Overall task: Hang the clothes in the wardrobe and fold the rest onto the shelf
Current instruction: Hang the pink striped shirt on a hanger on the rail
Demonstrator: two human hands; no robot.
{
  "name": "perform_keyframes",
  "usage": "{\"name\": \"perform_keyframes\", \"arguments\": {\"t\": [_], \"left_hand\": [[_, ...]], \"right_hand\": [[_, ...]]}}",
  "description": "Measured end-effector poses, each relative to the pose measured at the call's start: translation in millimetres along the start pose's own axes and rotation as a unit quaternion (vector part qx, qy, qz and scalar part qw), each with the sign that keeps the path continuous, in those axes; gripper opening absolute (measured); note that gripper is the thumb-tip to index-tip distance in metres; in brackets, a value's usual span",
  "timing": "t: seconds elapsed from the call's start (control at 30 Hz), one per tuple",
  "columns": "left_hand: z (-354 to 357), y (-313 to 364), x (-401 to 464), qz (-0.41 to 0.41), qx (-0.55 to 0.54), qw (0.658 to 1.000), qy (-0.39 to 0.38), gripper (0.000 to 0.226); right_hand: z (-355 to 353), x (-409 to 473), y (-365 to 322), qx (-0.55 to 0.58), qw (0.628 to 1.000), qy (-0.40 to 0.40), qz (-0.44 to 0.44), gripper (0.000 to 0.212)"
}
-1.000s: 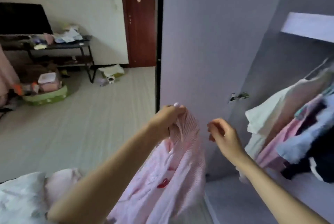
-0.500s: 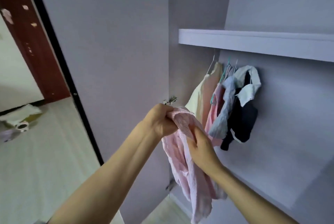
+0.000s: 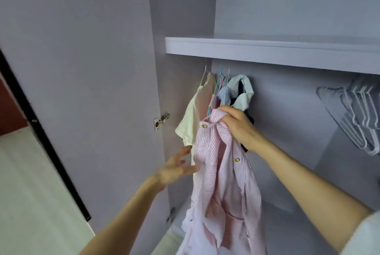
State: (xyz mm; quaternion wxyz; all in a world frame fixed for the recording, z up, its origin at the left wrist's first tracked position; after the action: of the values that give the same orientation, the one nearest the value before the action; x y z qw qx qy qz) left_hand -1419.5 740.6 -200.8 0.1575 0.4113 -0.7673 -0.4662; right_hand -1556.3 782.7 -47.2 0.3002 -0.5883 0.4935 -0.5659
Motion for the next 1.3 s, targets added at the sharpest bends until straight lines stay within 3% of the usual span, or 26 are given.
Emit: {"name": "perform_keyframes", "arguments": {"t": [0.07, 0.17, 0.27, 0.37, 0.43, 0.53, 0.6, 0.7, 0.8, 0.97, 1.13, 1.2, 1.3], "left_hand": [[18, 4, 8, 0.021, 0.012, 1.000, -0.010, 0.057], [28, 7, 18, 0.029, 0.094, 0.995, 0.007, 0.014], [17, 12, 25, 0.019, 0.156, 0.986, 0.054, 0.035], [3, 42, 26, 0.064, 0.180, 0.976, 0.105, 0.038], [2, 71, 25, 0.111, 0.183, 0.971, 0.106, 0.036], [15, 106, 27, 0.164, 0.203, 0.962, 0.078, 0.030], [29, 124, 27, 0.192, 0.223, 0.954, 0.059, 0.027], [37, 146, 24, 0.222, 0.234, 0.944, 0.076, 0.035], [28, 156, 24, 0.233, 0.231, 0.938, 0.115, 0.042], [11, 139, 29, 0.233, 0.258, 0.929, 0.126, 0.044], [27, 76, 46, 0.150, 0.318, 0.934, 0.072, 0.044], [34, 69, 51, 0.138, 0.282, 0.946, 0.075, 0.029], [55, 71, 55, 0.113, 0.241, 0.961, 0.075, 0.030]], "right_hand": [[-3, -8, 4, 0.036, 0.999, -0.019, 0.015, 0.034], [-21, -11, 12, 0.057, 0.998, 0.008, 0.025, 0.028], [-76, -15, 31, 0.018, 0.990, 0.129, 0.052, 0.032], [-122, -34, 61, -0.140, 0.966, 0.177, 0.130, 0.024], [-123, -46, 74, -0.187, 0.962, 0.133, 0.151, 0.050], [-86, -57, 69, -0.191, 0.979, 0.015, 0.075, 0.073], [-61, -62, 71, -0.208, 0.976, -0.056, 0.044, 0.076], [-45, -69, 86, -0.212, 0.971, -0.083, 0.066, 0.060], [-49, -68, 89, -0.181, 0.982, -0.014, 0.057, 0.044], [-88, -43, 39, -0.192, 0.972, 0.137, -0.023, 0.046], [-102, -29, -8, -0.169, 0.962, 0.192, -0.093, 0.044], [-100, -28, -15, -0.177, 0.960, 0.194, -0.098, 0.042], [-95, -27, -18, -0.206, 0.957, 0.183, -0.097, 0.041]]}}
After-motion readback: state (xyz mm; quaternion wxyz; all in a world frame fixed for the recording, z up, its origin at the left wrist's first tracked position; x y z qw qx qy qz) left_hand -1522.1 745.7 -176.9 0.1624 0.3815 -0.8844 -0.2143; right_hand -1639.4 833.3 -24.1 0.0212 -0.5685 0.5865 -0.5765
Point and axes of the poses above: each hand's wrist, its own x-axis towards the middle knuckle, its own z-axis out of the palm, y = z × x, the point moved 10 cm from there along x, towards the middle knuckle, and after that the axes turned 14 degrees about x, right-handed, at the moved point
